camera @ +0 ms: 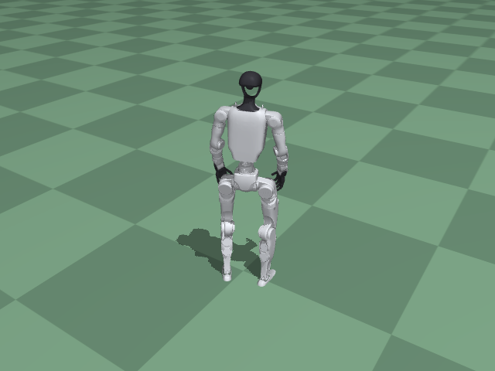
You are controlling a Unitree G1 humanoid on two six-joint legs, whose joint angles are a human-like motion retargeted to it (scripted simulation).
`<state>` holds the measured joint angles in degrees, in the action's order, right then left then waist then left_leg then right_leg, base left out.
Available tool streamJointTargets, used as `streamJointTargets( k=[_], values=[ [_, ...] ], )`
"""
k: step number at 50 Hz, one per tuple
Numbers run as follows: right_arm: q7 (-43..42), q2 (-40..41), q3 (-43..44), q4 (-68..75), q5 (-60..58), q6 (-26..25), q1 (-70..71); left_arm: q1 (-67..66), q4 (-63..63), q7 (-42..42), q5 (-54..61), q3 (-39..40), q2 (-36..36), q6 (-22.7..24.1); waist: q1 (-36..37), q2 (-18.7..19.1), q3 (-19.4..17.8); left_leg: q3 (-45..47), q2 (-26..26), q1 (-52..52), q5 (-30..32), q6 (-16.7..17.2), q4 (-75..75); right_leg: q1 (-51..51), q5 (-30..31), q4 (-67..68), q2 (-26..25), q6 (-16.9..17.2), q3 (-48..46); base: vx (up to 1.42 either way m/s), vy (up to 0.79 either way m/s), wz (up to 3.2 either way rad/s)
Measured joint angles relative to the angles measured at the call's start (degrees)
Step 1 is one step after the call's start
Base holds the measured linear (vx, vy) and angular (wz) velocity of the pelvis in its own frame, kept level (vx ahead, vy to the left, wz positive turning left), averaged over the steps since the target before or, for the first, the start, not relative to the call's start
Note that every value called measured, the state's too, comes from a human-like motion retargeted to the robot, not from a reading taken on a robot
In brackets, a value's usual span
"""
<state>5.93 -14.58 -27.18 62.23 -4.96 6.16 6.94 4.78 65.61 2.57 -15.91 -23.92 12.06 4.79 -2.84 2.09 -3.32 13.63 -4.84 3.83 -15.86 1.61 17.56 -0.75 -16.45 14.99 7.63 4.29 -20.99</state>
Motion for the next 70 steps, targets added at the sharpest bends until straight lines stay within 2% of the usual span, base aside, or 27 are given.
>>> streamJointTargets(
  k=[20, 28, 31, 35, 38, 43, 48, 53, 60, 70],
  values=[
    [1.6, 0.4, -0.6, -3.6, -1.9, 0.6, 0.5, 0.0, 0.6, 0.1, -2.2, 0.7, 2.3, 0.3, -0.2, -0.5, -0.4, 0.5, -0.7, -0.2, 1.0, 0.2, 0.4, -1.0, -1.7, 1.2, -0.6, -0.4, 1.6, -0.01, -0.01, -0.03],
    [1.7, -7.8, 0.4, -3.6, -4.0, 0.9, -1.0, -0.1, 1.3, 0.7, -2.8, 2.0, 4.0, 0.1, -0.6, -0.6, -1.2, 0.5, -2.8, 1.9, 0.0, 0.3, 5.9, -1.3, -2.6, 1.4, -2.2, -1.3, 3.3, -0.03, -0.08, -0.17],
    [2.1, -9.3, 0.6, -4.3, -4.8, 1.1, -1.2, -0.3, 1.4, 1.0, -2.8, 2.7, 4.3, 0.1, -0.6, 0.0, -2.0, 0.2, -4.7, 4.3, -0.3, 0.6, 11.6, -1.3, -2.7, 1.3, -3.5, -1.9, 4.1, -0.04, -0.09, -0.25],
    [2.7, -10.9, 0.8, -5.6, -5.7, 1.3, -1.2, -0.6, 0.8, 1.3, -2.4, 3.8, 4.4, 0.3, 0.0, 1.0, -3.6, -0.4, -9.0, 10.4, 2.2, 1.4, 24.0, -1.2, -2.6, 1.5, -5.8, -3.2, 5.5, -0.04, -0.09, -0.32],
    [3.3, -12.1, 1.1, -6.5, -5.9, 1.3, -1.1, -0.9, -0.5, 1.6, -1.8, 4.7, 4.3, 0.6, 0.8, 1.5, -4.8, -1.8, -11.8, 16.6, -3.7, -1.8, 35.9, -1.6, -2.6, 1.9, -7.1, -3.9, 6.8, -0.03, -0.08, -0.35],
    [5.1, -13.9, 1.6, -8.6, -6.0, 0.8, -1.1, -1.0, -3.6, 2.2, -0.9, 6.4, 4.1, 1.0, 2.7, 1.4, -6.5, -3.9, -14.2, 27.5, -7.9, -6.3, 55.1, -2.9, -2.8, 3.1, -7.8, -4.6, 8.7, -0.01, -0.07, -0.29],
    [8.2, -15.7, 2.0, -11.7, -5.7, 0.1, -1.6, -1.3, -6.2, 3.0, -1.1, 7.7, 4.2, 1.4, 4.7, -0.2, -7.1, -5.7, -11.8, 38.7, -12.8, -9.1, 69.3, -5.4, -3.2, 4.5, -6.4, -3.9, 10.0, 0.01, -0.02, -0.18],
    [11.2, -18.1, 2.0, -17.1, -5.1, -0.4, -1.5, -1.8, -7.7, 3.5, -1.4, 8.8, 4.3, 1.6, 5.8, -1.9, -7.0, -4.8, -7.2, 48.3, -16.1, -10.0, 73.9, -8.4, -3.8, 6.0, -4.6, -2.4, 10.3, 0.01, 0.01, -0.03],
    [13.6, -21.3, 2.0, -25.5, -4.1, -0.5, -1.2, -2.6, -7.8, 2.8, -1.9, 9.7, 3.5, 1.9, 7.0, -3.2, -7.2, -2.1, -2.3, 55.0, -18.9, -10.1, 70.4, -11.8, -5.1, 8.8, -2.9, -0.5, 10.6, 0.06, 0.06, -0.15],
    [12.7, -24.9, 4.0, -37.1, -2.9, 0.6, -0.8, -3.2, -4.8, 1.6, -2.2, 11.1, 3.3, 2.2, 7.5, -4.9, -7.7, -0.4, 3.2, 56.8, -21.3, -11.0, 63.5, -15.9, -7.3, 12.6, -1.0, 1.3, 12.1, 0.11, 0.06, -0.20]
  ],
)
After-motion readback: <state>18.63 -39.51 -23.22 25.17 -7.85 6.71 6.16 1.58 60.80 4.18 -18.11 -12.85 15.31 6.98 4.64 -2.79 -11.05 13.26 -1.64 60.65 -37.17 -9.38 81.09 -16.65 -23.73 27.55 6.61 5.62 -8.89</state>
